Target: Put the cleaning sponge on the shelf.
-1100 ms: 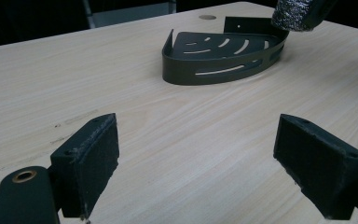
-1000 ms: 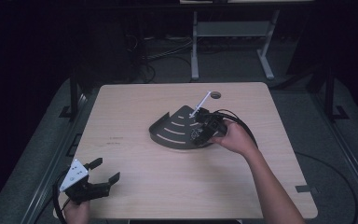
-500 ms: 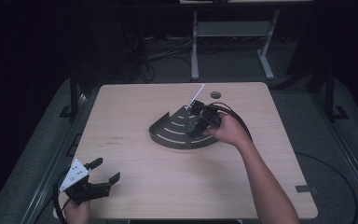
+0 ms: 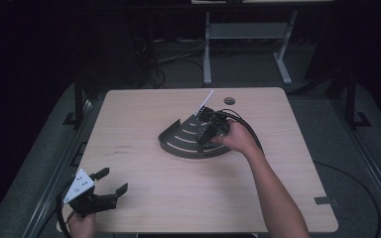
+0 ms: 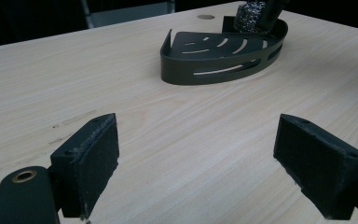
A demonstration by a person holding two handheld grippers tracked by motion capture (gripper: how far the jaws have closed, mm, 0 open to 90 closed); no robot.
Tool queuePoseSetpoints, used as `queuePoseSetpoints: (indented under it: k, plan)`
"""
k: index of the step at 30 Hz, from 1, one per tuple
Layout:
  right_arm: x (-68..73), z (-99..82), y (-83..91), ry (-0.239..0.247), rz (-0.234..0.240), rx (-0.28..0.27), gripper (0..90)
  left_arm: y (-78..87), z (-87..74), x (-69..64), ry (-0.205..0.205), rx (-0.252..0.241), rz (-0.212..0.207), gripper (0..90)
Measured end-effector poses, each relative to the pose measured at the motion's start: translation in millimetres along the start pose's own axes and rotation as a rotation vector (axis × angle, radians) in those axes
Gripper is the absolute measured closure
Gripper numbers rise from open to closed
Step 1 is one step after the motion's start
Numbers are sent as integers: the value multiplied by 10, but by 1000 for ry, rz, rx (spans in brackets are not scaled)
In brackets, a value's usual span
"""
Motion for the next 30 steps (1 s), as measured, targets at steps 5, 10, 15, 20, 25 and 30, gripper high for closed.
queuePoseSetpoints:
  k: [5,10,15,20,25,30]
  plan:
    - [-48,6,-65,-12,-9,11,326,7,2,3,1,-2,0,135]
    - [-87,13,-134,-26,-8,16,325,8,-1,9,6,-2,-1,135]
    - [-118,34,-192,-46,-4,16,325,4,-6,14,4,1,1,135]
    - [-176,56,-256,-67,-19,10,325,11,-6,20,9,-2,2,135]
    - [-190,43,-311,-79,-22,24,324,12,-6,19,5,-2,2,135]
    - [-197,52,-339,-86,-11,9,324,11,-7,18,8,-2,1,135]
Point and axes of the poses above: each handheld gripper's, and its own axes: y roughly backward along the jaws, z roughly out of its top, x roughly to its left, the point moved 8 cm from there along -y, roughly forward along the jaws, and after that the axes turned 3 degrees about x, right-handed, at the moved point
